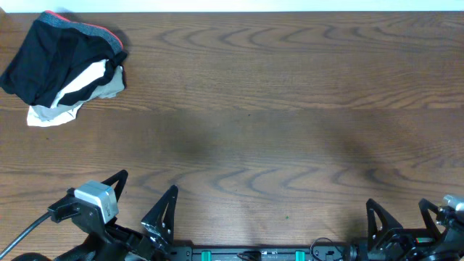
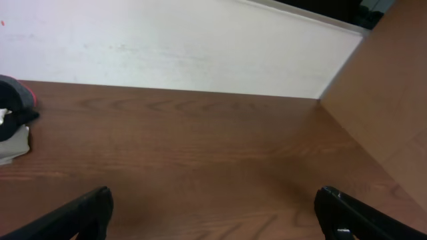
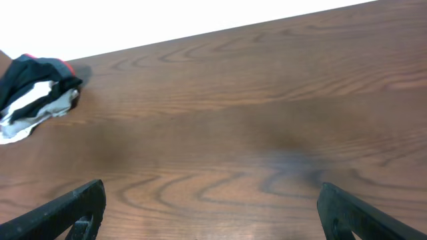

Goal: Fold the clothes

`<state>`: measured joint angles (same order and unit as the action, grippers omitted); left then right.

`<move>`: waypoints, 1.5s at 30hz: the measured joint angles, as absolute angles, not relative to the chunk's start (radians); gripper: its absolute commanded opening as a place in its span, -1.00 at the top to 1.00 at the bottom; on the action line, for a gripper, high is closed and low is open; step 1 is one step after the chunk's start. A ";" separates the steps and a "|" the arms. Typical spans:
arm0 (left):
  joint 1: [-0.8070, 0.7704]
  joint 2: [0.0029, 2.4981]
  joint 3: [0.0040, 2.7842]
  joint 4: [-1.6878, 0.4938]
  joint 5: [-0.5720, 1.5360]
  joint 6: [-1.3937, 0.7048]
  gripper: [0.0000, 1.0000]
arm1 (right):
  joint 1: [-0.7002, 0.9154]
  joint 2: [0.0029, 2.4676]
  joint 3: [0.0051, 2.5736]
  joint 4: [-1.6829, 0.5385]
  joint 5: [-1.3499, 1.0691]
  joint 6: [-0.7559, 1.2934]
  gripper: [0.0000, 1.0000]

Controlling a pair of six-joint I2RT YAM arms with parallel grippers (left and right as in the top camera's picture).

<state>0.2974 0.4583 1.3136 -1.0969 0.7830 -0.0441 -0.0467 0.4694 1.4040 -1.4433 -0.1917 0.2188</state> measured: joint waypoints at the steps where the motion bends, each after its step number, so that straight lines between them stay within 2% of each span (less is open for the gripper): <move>1: 0.297 0.458 1.314 -1.097 0.783 -0.044 -0.96 | -0.047 0.469 1.404 -1.443 -0.184 0.219 -0.99; 36: 0.297 0.458 1.314 -1.097 0.783 -0.044 -0.96 | -0.047 0.469 1.391 -1.460 -0.126 0.215 -0.99; 39: 0.297 0.458 1.314 -1.096 0.783 -0.044 -0.96 | -0.047 0.465 1.332 -1.399 -0.105 0.196 -0.96; 45: 0.297 0.458 1.312 -1.097 0.785 -0.044 -0.96 | -0.065 0.372 1.061 -1.123 -0.089 0.154 -0.99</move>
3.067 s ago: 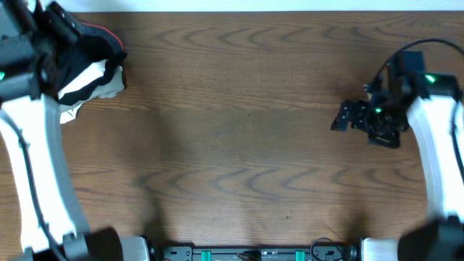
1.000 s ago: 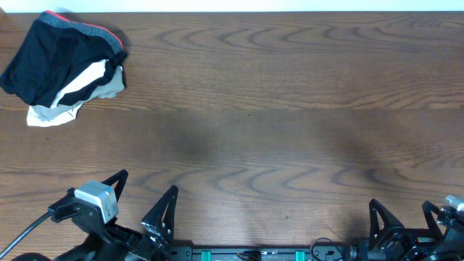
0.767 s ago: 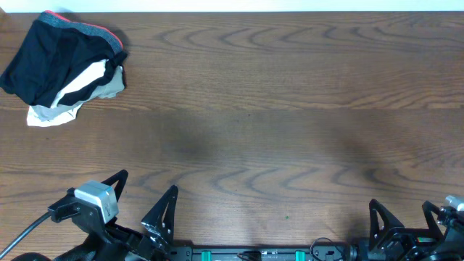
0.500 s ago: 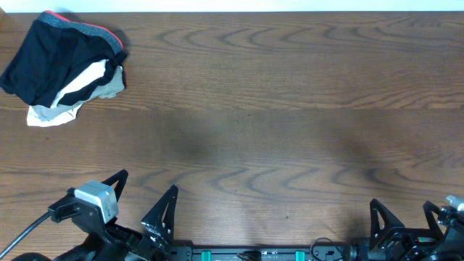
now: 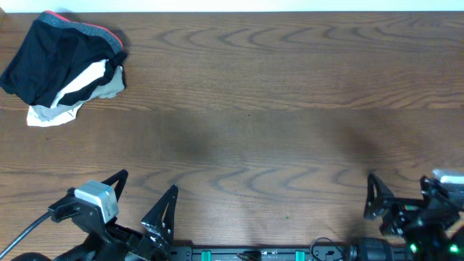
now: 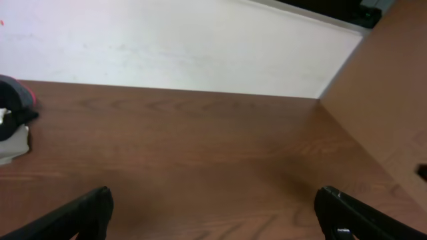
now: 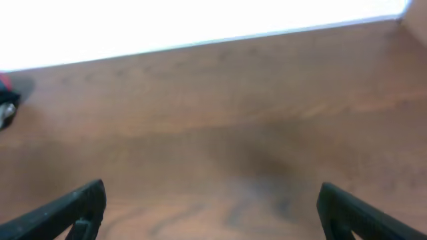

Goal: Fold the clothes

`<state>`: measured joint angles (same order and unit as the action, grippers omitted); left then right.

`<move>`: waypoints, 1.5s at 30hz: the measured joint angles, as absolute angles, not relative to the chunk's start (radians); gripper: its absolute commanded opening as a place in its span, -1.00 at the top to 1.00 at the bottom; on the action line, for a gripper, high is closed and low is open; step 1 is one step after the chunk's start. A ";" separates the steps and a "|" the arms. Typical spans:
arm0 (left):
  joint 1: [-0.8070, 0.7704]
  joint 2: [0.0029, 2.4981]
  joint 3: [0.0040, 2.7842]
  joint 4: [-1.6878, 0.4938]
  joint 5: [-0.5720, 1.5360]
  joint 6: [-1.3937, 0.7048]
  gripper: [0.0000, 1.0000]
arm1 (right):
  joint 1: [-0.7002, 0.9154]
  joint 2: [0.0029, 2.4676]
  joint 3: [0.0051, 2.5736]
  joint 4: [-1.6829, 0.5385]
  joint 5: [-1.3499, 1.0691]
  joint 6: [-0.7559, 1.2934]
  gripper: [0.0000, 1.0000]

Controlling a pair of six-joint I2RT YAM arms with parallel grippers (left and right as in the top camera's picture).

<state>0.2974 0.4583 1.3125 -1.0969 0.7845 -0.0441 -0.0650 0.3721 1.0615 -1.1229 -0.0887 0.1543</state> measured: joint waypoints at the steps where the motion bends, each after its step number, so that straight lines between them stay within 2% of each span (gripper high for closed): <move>1: 0.297 0.458 1.312 -1.096 0.785 -0.044 -0.96 | -0.065 0.340 1.003 -1.073 -0.094 0.151 -0.98; 13: 0.297 0.458 1.311 -1.096 0.786 -0.044 -0.96 | -0.065 0.094 0.434 -0.445 -0.231 0.139 -0.98; 27: 0.297 0.458 1.311 -1.097 0.786 -0.044 -0.96 | -0.065 0.015 0.066 0.125 -0.301 0.132 -0.99; 37: 0.297 0.458 1.311 -1.097 0.786 -0.044 -0.96 | -0.064 0.012 0.007 0.194 -0.184 0.132 -0.99; 45: 0.297 0.458 1.311 -1.096 0.786 -0.044 -0.96 | -0.064 0.012 0.007 -0.017 -0.088 0.132 -0.99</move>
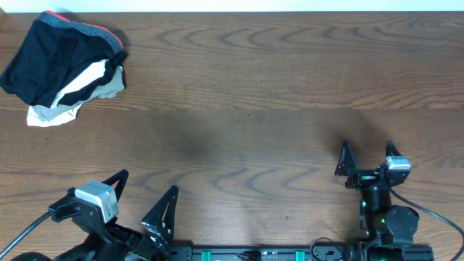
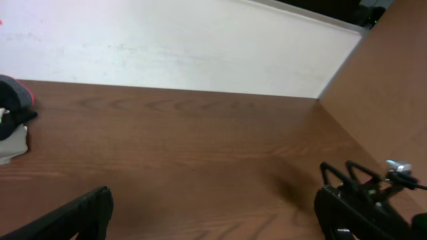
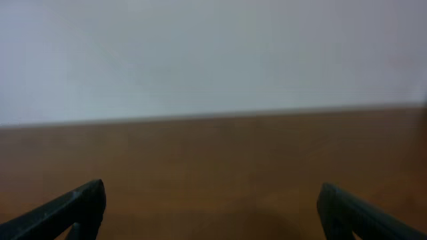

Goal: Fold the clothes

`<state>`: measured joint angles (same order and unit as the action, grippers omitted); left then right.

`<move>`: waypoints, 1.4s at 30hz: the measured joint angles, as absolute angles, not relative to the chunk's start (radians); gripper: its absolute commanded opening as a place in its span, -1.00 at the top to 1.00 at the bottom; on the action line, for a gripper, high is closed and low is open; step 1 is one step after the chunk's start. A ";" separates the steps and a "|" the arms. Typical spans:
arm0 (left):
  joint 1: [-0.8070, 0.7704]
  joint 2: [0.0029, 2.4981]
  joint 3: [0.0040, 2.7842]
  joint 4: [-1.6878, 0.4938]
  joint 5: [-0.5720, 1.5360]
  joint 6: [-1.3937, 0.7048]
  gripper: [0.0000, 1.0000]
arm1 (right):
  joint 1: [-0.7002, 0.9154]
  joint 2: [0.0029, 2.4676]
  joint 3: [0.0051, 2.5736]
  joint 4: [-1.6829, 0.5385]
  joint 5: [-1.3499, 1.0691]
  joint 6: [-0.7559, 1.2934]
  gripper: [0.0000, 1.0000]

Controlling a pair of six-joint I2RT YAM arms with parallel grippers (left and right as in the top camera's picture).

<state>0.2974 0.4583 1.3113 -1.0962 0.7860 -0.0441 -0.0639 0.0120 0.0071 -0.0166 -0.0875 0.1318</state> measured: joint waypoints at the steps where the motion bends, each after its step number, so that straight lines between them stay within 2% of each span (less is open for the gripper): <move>1: 0.297 0.458 1.311 -1.097 0.786 -0.044 -0.96 | -0.064 0.012 0.007 -0.044 -0.083 0.132 -0.99; 42: 0.292 0.458 1.311 -1.104 0.786 -0.044 -0.96 | -0.064 0.012 0.007 -0.064 -0.070 0.132 -0.99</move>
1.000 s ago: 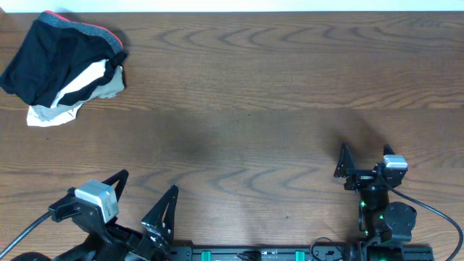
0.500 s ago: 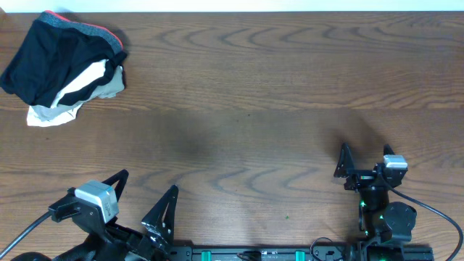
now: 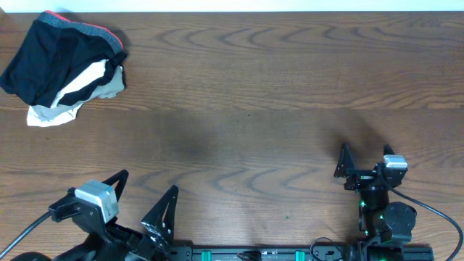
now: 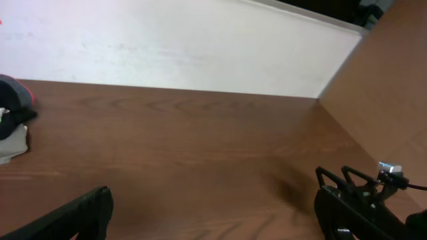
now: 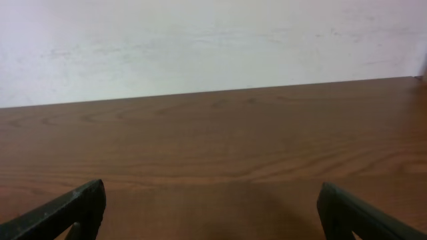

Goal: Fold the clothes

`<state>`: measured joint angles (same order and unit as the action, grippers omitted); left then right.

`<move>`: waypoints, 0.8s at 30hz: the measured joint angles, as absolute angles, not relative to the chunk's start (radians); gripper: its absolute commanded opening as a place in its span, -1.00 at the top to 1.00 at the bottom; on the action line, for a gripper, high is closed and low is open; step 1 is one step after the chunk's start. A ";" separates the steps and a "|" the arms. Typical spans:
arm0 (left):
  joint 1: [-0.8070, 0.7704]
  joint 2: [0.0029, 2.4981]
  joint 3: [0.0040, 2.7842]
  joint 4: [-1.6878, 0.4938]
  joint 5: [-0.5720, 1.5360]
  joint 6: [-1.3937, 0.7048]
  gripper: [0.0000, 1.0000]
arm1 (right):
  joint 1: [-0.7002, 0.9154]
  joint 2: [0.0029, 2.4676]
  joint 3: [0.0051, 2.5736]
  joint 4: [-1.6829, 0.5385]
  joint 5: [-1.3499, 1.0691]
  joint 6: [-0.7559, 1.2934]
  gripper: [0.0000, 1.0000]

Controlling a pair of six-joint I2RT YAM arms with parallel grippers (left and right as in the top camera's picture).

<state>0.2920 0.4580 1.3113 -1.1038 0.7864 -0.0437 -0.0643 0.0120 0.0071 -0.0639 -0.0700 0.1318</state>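
The clothes (image 3: 64, 69) are a crumpled heap of black, white and grey fabric with a pink-edged band, at the table's far left corner. The left wrist view catches only the heap's edge (image 4: 13, 120). My left gripper (image 3: 145, 190) stands open at the front left edge with nothing between its fingers (image 4: 87, 210). My right gripper (image 3: 365, 158) is open over the front right of the table and faces the far wall; its fingers (image 5: 77, 207) hold nothing. The right wrist view has no clothes in it.
The brown wooden table (image 3: 246, 109) runs to a white wall (image 5: 213, 47) at the back. A brown side panel (image 4: 387, 80) stands on the right. The right arm (image 4: 367, 183) shows in the left wrist view.
The right gripper has barely shifted over the front right of the table. Its camera now looks a little lower and shows more table, in sharp view. The left arm and the clothes are unchanged.
Both grippers were open at the front edge, the right one at the front right corner and looking towards the heap. The right one then turned away from the heap. Later it stood further in over the table, facing the far wall, and it remains there. The left never moved.
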 measured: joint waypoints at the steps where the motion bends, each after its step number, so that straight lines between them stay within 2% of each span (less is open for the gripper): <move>1: 0.286 0.458 1.311 -1.111 0.787 -0.044 -0.96 | -0.064 0.012 0.007 -0.064 -0.070 0.132 -0.99; 7: 0.186 0.437 1.220 -1.045 0.788 -0.044 -0.96 | -0.064 0.012 0.007 -0.064 -0.070 0.132 -0.99; 13: 0.111 0.331 0.944 -0.680 0.763 -0.057 -0.96 | -0.064 0.012 0.007 -0.064 -0.070 0.132 -0.98; 24: -0.002 0.128 0.455 -0.327 0.356 -0.345 -0.96 | -0.064 0.012 0.007 -0.064 -0.070 0.132 -0.98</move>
<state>-0.0025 0.1284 0.4545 -0.3271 0.3561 -0.3450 -0.0643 0.0120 0.0071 -0.0643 -0.0696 0.1322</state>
